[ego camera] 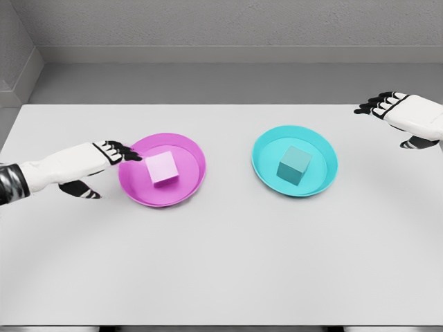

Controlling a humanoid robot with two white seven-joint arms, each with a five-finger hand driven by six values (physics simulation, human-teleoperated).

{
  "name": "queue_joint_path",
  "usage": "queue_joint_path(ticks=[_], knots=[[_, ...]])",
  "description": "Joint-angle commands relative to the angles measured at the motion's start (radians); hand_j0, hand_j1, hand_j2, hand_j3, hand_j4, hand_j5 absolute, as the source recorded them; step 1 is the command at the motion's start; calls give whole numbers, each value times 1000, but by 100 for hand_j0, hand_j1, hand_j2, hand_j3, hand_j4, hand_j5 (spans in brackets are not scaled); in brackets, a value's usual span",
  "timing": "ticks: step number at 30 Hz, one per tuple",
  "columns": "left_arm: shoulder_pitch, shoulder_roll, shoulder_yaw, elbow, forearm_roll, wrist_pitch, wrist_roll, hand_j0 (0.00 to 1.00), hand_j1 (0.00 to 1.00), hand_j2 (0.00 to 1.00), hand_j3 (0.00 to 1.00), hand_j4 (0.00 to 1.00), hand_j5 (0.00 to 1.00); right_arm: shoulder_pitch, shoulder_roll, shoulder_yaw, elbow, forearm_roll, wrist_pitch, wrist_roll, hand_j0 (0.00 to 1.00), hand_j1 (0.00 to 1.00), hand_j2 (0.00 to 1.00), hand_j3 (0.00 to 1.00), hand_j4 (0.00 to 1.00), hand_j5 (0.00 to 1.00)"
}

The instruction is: Place the blocks in the corresponding plates according to their colors

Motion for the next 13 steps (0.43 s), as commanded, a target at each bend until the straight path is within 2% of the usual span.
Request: queue_joint_path(ticks=[1,4,13], knots=[[0,39,59,0,36,2,1,100,100,100,100,100,100,0,-2,-1,0,-6,1,-1,100,100,100,100,100,100],[12,56,108,12,59,2,1,100,100,100,100,100,100,0,-2,-1,0,-6,1,-1,100,100,100,100,100,100],[34,71,142,115,129,2,1,100,100,100,100,100,100,5,1,-1,0,-6,1,-1,100,100,100,100,100,100]])
